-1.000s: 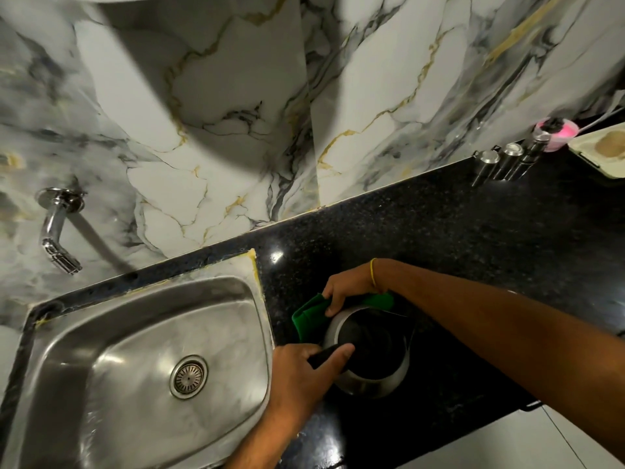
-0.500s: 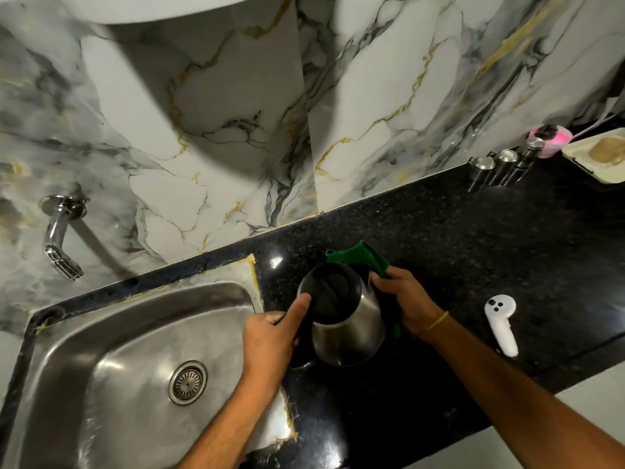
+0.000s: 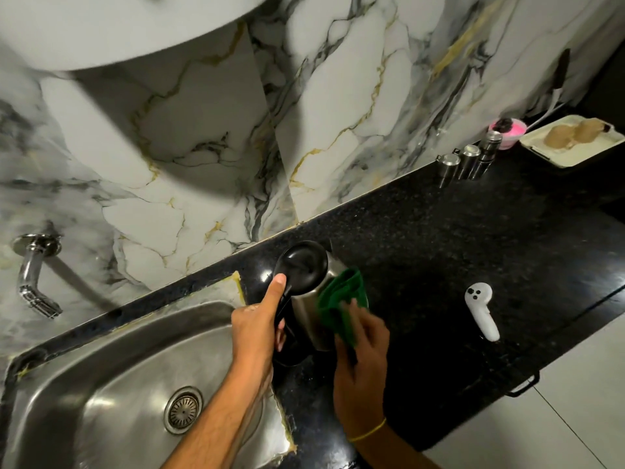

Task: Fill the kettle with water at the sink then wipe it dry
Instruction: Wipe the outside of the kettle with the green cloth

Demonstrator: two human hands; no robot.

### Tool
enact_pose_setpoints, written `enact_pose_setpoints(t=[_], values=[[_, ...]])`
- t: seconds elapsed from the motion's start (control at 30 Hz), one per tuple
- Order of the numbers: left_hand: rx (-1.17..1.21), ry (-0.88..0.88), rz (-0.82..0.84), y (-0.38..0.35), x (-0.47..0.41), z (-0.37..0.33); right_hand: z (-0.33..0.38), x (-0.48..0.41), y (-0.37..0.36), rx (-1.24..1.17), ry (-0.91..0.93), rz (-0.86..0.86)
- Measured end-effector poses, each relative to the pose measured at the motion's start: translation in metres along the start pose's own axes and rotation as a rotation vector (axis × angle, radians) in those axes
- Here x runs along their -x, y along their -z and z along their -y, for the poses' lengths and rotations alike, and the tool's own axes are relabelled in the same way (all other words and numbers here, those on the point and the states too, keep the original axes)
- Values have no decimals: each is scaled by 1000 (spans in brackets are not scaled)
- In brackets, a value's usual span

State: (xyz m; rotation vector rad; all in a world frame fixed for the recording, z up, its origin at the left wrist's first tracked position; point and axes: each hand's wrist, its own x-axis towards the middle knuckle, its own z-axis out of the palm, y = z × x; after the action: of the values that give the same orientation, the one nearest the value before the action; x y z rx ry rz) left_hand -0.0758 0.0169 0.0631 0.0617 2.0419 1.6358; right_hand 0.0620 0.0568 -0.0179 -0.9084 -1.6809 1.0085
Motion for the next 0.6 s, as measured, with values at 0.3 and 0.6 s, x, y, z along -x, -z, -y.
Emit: enact_pose_setpoints(t=[0.3, 0.6], values=[[67, 40, -27, 7, -10, -18, 29, -16, 21, -152, -9, 149], [60, 56, -3, 10, -10, -36, 43, -54, -3, 273, 515, 184]])
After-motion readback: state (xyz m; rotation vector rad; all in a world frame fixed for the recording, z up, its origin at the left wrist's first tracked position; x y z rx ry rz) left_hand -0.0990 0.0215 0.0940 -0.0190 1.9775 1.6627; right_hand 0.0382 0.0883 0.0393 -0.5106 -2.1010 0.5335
